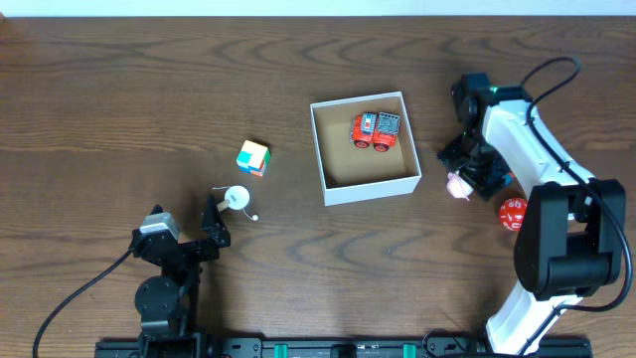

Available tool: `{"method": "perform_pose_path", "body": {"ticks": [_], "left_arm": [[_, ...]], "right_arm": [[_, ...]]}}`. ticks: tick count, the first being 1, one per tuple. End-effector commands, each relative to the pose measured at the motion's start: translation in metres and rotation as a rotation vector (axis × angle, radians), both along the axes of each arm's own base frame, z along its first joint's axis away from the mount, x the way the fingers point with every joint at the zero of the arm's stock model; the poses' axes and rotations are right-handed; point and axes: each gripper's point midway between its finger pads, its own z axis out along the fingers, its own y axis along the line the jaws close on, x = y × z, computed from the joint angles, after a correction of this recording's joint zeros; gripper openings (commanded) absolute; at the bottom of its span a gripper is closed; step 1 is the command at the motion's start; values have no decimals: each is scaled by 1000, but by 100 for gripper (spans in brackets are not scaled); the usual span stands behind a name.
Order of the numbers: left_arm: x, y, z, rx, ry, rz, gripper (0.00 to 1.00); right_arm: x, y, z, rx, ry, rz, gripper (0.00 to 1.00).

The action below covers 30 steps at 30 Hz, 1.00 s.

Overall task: Pack container
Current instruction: 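Grasp the pink-and-white toy duck with the right gripper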

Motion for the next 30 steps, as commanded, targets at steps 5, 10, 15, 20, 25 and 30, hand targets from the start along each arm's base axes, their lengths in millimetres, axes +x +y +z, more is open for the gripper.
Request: {"method": "perform_pose_path", "body": {"ticks": [5, 10, 15, 20, 25, 30], "left_arm": [[-1, 2, -16, -10, 49, 11, 98], [-1, 2, -16, -10, 49, 11, 98], [-1, 2, -16, -10, 49, 11, 98], [-1, 2, -16, -10, 49, 11, 98], [-1, 2, -16, -10, 49, 11, 98], [-1, 2, -16, -10, 49, 11, 98]], "right_arm": [[13, 9, -32, 50, -105, -101, 51], [18, 9, -36, 56, -130, -56, 4], [41, 18, -15, 96, -156, 277, 1], [90, 25, 45, 81, -276, 545, 1], [130, 61, 116, 139, -450, 879, 7], [131, 99, 160, 183, -527, 1187, 1]]}}
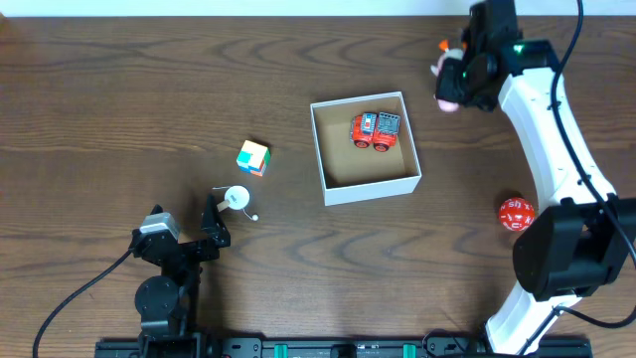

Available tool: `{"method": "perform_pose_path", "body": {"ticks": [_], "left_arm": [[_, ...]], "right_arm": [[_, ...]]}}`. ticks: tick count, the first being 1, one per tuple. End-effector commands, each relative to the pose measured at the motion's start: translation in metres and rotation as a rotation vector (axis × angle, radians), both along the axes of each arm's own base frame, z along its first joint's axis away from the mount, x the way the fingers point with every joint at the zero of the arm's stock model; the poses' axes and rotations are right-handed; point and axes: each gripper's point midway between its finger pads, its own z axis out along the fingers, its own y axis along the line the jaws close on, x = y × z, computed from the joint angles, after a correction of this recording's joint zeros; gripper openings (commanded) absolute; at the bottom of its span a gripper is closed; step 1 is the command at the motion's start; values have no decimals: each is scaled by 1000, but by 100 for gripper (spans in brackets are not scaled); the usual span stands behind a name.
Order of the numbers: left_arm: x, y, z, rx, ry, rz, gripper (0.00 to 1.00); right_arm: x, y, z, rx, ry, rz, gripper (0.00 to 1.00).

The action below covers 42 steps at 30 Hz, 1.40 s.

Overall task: Pack container
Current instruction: 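Grasp the pink-and-white toy duck with the right gripper, then carry the duck into the box, release it, withdraw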

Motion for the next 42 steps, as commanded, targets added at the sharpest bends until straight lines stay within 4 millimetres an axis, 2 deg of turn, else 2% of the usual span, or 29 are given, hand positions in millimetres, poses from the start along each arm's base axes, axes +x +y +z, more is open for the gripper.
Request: {"method": "perform_pose_path", "body": {"ticks": [1, 4, 9, 14, 19, 23, 31, 42], "left_arm": [[-1, 2, -16, -10, 49, 11, 98], [-1, 2, -16, -10, 49, 11, 98], [-1, 2, -16, -10, 49, 11, 98], [-1, 2, -16, -10, 49, 11, 98], [-1, 2, -16, -10, 49, 11, 98], [-1, 2, -16, -10, 49, 11, 98], [-1, 2, -16, -10, 49, 11, 98], [-1, 2, -16, -10, 49, 11, 98]], "right_arm": [[-9, 37, 29, -17, -75, 340, 1], [-28, 55, 32, -78, -57, 525, 1], [-64, 92, 24, -173, -26, 885, 1], [-86, 118, 21, -244, -52, 1170, 1], [-98, 116, 16, -297, -45, 1347, 1], [-97, 108, 12, -362, -36, 1404, 1], [-93, 103, 6, -397, -47, 1505, 1], [-87, 104, -39, -370, 54, 1582, 1]]}}
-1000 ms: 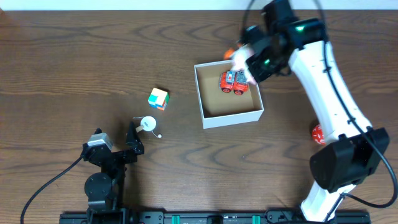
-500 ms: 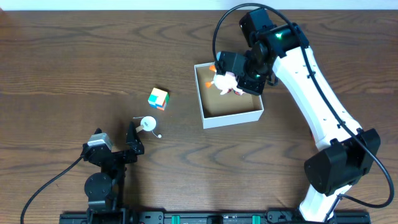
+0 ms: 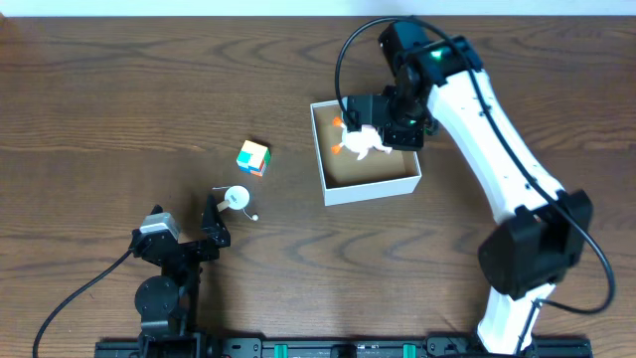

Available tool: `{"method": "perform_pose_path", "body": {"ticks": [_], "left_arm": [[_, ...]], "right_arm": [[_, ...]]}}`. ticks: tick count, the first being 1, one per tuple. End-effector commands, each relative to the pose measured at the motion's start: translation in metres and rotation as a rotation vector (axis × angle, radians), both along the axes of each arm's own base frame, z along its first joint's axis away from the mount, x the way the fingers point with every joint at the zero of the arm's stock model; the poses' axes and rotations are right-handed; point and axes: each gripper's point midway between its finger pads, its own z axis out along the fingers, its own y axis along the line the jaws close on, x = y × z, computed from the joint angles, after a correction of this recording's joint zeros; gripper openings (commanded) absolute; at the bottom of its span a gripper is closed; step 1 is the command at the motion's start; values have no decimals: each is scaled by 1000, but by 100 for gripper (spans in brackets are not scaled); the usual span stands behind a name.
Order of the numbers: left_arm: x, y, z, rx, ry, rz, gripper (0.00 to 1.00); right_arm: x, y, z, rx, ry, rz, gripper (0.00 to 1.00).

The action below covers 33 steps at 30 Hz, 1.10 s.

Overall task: Pack container
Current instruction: 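Carry the duck into the box, release it, withdraw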

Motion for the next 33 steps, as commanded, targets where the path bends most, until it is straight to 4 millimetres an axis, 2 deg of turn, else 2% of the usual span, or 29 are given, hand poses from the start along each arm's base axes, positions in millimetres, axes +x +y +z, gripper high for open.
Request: {"method": "perform_pose_path", "body": {"ticks": [1, 6, 11, 16, 19, 27, 29, 33], "left_arm": [[-1, 2, -16, -10, 49, 11, 98], [-1, 2, -16, -10, 49, 11, 98], [-1, 2, -16, -10, 49, 11, 98], [-1, 2, -16, -10, 49, 11, 98], [-1, 2, -16, -10, 49, 11, 98], [-1, 2, -16, -10, 49, 11, 98], [-1, 2, -16, -10, 49, 11, 98], [-1, 2, -16, -10, 49, 11, 98]], "right_arm": [[5, -2, -16, -16, 27, 31, 1], [8, -8, -36, -56, 67, 21, 1], [9, -14, -46, -73, 92, 10, 1], [9, -16, -48, -76, 99, 5, 13], [6, -19, -47, -80, 112, 1, 28], [9, -16, -47, -59, 106, -4, 91], [8, -12, -47, -41, 111, -3, 97], [10, -8, -44, -25, 110, -90, 99]]}}
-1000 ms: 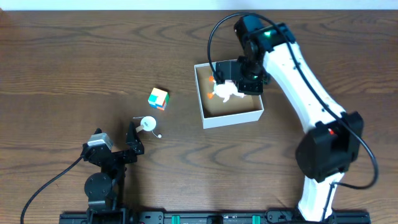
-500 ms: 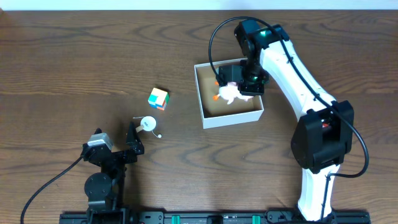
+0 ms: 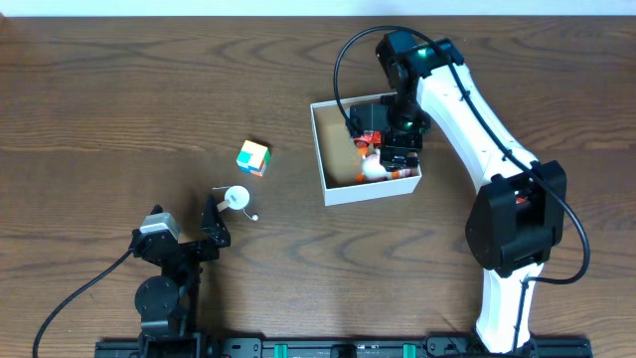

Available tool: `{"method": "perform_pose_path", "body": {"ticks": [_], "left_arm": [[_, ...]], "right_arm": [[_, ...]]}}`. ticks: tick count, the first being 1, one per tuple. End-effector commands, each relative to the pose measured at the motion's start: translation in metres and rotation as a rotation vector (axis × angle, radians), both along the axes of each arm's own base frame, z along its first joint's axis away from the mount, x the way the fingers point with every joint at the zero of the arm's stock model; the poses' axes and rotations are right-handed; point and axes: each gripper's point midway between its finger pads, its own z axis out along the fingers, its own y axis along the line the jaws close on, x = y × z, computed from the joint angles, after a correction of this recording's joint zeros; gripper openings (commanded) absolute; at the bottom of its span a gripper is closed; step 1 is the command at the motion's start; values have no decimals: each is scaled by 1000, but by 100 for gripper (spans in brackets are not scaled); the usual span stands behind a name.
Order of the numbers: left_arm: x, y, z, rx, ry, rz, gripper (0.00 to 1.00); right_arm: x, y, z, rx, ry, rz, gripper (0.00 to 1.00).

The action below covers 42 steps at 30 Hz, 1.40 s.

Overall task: Pack container
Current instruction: 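Carry the duck into the box, release it, withdraw, then move the right gripper to the red ball and grasp it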

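Observation:
The white box (image 3: 320,151) stands open at mid-table. My right gripper (image 3: 383,161) reaches down into its front right corner and looks shut on a white toy with orange bits (image 3: 372,169), which sits low by the box's front wall. A red toy car (image 3: 364,135) lies in the box behind it, partly hidden by the gripper. My left gripper (image 3: 213,221) rests near the front left of the table, away from the box; its jaws are too small to read.
A multicoloured cube (image 3: 252,157) lies left of the box. A small white round piece with a tiny ball (image 3: 238,198) sits just beyond the left gripper. The right arm (image 3: 467,109) arches over the table's right side.
My right gripper has moved with the white toy from above the middle of the box down into its front right corner. The left arm has not moved.
My right gripper was down on the white toy on the table right of the box, near a red ball. Then it held the toy raised at the far right. Then it carried it over the box, and now it is low inside the box.

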Motion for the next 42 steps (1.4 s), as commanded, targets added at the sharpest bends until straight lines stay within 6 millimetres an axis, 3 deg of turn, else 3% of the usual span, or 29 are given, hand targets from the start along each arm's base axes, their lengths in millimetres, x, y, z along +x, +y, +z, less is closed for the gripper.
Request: {"method": "perform_pose_path", "body": {"ticks": [1, 5, 8, 11, 14, 19, 24, 31, 42], "left_arm": [[-1, 2, -16, -10, 49, 11, 98], [-1, 2, -16, -10, 49, 11, 98], [-1, 2, -16, -10, 49, 11, 98], [-1, 2, -16, -10, 49, 11, 98], [-1, 2, -16, -10, 49, 11, 98], [-1, 2, -16, -10, 49, 11, 98], [-1, 2, -16, -10, 49, 11, 98], [-1, 2, -16, -10, 49, 11, 98], [-1, 2, -16, -10, 49, 11, 98]], "right_arm": [[5, 7, 6, 33, -4, -122, 98], [23, 10, 31, 70, -52, -402, 99], [39, 3, 60, 124, -85, -665, 98], [47, -17, 87, 165, -89, -900, 96], [43, -50, 104, 166, -61, -1108, 97], [32, -102, 111, 134, -17, -1297, 99], [17, -158, 106, 18, 0, -1516, 99], [2, -217, 107, -108, -53, -1761, 99], [-26, -254, 140, -132, -152, -1920, 99]]}}
